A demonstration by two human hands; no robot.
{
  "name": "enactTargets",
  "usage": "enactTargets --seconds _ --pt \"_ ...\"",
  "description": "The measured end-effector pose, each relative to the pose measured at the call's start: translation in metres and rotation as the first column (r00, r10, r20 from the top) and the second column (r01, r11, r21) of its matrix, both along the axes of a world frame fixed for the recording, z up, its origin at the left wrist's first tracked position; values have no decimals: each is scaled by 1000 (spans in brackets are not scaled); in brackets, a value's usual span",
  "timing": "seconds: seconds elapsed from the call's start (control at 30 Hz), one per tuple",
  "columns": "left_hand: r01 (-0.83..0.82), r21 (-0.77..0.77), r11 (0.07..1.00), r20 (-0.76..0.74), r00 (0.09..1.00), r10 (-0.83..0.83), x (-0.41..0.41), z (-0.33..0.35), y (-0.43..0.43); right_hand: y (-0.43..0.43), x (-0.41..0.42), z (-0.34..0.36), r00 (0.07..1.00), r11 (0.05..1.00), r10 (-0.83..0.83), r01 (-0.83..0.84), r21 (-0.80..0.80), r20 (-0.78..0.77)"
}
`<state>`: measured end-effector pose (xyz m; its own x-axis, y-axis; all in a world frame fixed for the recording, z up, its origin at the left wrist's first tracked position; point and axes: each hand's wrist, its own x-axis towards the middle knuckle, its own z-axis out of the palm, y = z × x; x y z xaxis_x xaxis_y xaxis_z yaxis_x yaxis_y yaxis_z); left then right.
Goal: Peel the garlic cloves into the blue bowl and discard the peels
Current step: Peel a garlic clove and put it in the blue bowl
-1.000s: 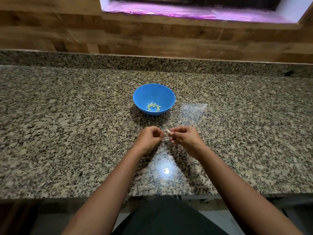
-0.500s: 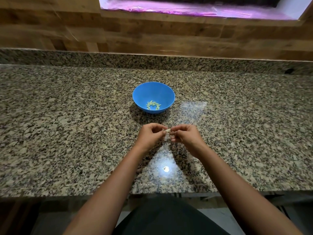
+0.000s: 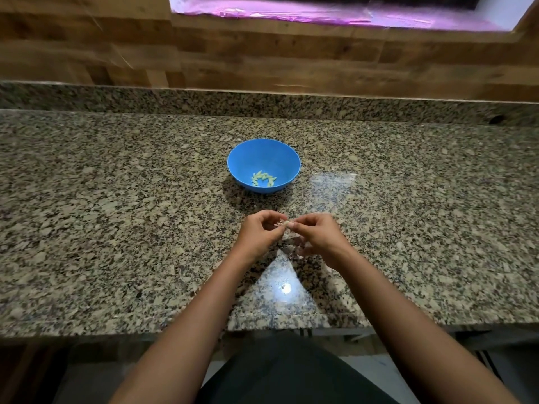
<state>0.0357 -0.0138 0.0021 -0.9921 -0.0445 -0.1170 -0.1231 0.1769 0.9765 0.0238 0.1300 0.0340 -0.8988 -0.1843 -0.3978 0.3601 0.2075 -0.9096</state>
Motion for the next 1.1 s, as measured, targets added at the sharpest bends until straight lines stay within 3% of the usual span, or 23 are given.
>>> enactTargets --seconds 0.17,0.33,0.47,0.77,0.97,1.1 --pt "3 -10 1000 4 1000 -3 0 2 1 -2 2 -3 999 995 -50 51 -83 21" --pt "7 137 991 76 997 -18 -1 5 0 0 2 -2 994 980 -38 58 -192 106" --pt "-15 146 989 91 996 2 -3 5 0 2 1 -3 993 974 -37 61 -220 114" --pt "-2 14 1000 71 997 1 -6 11 6 0 0 -6 993 974 -91 104 -202 73" --pt "-55 161 985 120 992 36 -11 13 12 0 -1 -6 996 963 -79 83 -257 29" --pt "-90 127 988 123 990 74 -14 6 11 0 -2 -9 996 971 -88 88 -224 10"
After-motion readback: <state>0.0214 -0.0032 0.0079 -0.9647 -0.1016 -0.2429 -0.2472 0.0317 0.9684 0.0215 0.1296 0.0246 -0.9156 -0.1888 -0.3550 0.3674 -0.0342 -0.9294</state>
